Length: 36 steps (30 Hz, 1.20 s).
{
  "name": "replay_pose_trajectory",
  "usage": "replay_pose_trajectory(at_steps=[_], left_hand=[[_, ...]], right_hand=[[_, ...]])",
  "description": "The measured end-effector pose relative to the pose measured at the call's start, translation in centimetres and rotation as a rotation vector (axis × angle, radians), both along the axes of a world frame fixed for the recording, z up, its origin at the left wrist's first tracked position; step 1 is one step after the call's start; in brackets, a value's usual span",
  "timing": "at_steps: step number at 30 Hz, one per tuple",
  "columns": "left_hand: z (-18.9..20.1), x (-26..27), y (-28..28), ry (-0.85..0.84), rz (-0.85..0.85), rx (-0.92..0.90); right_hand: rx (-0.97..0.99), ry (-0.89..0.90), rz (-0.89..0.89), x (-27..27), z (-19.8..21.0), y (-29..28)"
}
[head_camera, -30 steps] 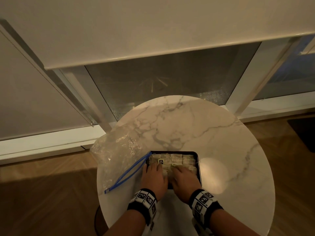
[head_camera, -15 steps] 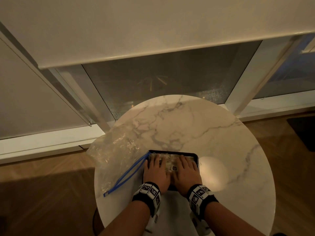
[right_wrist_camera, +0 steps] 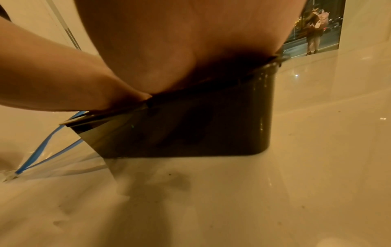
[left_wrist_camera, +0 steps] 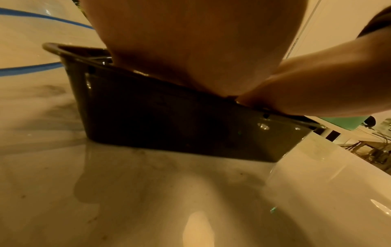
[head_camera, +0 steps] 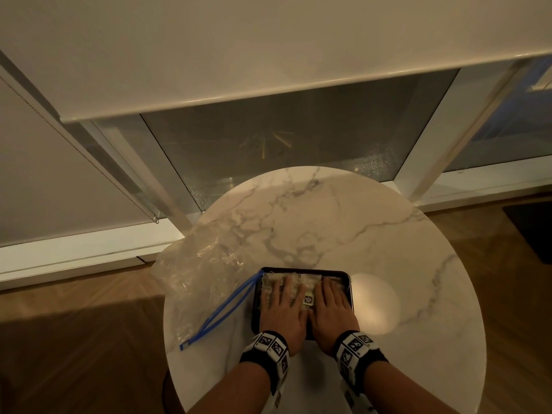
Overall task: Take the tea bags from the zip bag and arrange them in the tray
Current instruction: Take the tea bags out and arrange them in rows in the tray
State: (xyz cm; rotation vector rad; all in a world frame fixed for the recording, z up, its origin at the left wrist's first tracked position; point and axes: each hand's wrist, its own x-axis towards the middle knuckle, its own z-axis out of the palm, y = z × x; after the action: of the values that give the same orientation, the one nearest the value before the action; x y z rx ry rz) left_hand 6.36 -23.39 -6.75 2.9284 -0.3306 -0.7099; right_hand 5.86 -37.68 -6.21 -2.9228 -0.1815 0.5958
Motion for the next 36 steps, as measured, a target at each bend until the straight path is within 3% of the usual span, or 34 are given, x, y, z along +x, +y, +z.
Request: replay_pose_trajectory(at_steps=[8,14,21,25,29,36], left_hand=[[0.6,0.0,0.3,-0.019,0.013,-0.035],[0.2,-0.2,0.5,-0.043,0.026,-0.041],[3.1,0.1,1.5,-0.075,0.091,-0.119],[4.1,-0.7,4.1,-0.112,0.165,-0.222],[3.9,-2.3,6.5,-0.061,0.195,-0.284],[2.1,-3.2,7.5,0.023,0.323,-0.443]], right_hand=[[0.030,-0.038,-0.046,-0.1,0.3,0.4],[0.074,-0.043,0.046,-0.2,-0.3,0.3],[0.086,-0.119,-0.012,-0.2,0.2,0.2],[0.268,-0.226,0.077,0.1,2.1,1.3],[0.397,-0.020,0.244,-0.1,4.2,3.6],[0.278,0.155,0.343,-0.7,4.5,5.9]])
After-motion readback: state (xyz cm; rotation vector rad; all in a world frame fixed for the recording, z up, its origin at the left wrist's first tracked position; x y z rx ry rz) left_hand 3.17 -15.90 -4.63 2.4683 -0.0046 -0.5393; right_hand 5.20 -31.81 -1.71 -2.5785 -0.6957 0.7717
